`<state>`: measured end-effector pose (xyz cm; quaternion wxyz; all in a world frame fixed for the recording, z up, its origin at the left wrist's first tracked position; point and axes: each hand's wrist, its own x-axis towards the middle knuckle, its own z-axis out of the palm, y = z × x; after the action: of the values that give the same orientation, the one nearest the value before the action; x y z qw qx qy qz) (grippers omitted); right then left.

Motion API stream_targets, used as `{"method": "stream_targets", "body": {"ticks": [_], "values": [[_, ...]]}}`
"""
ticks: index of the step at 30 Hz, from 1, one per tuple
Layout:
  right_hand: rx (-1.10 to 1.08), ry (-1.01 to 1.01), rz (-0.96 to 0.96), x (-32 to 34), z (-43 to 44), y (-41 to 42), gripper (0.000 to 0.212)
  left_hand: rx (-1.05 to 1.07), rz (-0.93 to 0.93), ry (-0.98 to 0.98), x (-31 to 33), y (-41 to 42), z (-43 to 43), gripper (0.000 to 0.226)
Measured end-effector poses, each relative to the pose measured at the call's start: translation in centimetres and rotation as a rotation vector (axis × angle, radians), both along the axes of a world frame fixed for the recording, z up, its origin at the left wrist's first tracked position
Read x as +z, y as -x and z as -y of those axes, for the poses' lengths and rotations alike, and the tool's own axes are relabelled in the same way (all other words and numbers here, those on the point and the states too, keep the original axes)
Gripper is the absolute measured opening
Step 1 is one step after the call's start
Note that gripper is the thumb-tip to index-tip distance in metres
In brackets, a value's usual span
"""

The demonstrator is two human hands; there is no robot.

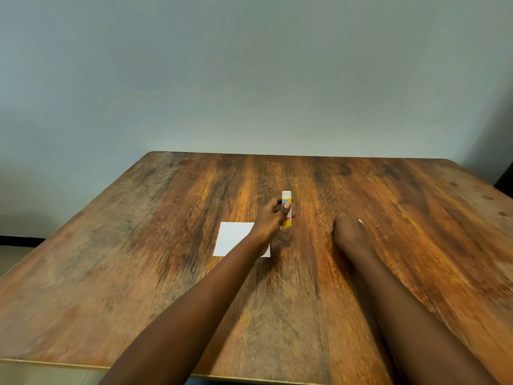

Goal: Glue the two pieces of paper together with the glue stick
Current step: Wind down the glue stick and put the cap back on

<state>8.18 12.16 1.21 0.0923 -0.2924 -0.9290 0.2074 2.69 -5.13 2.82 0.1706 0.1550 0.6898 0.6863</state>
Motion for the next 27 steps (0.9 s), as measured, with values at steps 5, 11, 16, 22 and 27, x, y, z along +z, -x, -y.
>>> {"method": "stream_targets", "body": {"ticks": [5,11,16,22,27], "values": [[0.039,0.509,-0.421,1.6,0.8,1.5,0.012,-0.063,0.054,-0.049,0.2,-0.5,0.3,0.025],[0.235,0.967,-0.638,3.4,2.6,2.3,0.028,-0.164,0.082,-0.072,-0.1,-0.7,0.3,0.015],[0.247,1.215,-0.74,4.0,4.0,2.5,0.017,-0.201,0.095,-0.075,0.3,-0.6,0.8,0.022],[0.308,1.184,-0.716,4.7,4.9,1.9,0.017,-0.178,0.081,-0.043,0.6,-0.7,1.1,0.027],[0.387,1.074,-0.686,5.0,4.8,1.7,0.017,-0.159,0.053,0.016,0.8,-0.8,1.5,0.025]]}}
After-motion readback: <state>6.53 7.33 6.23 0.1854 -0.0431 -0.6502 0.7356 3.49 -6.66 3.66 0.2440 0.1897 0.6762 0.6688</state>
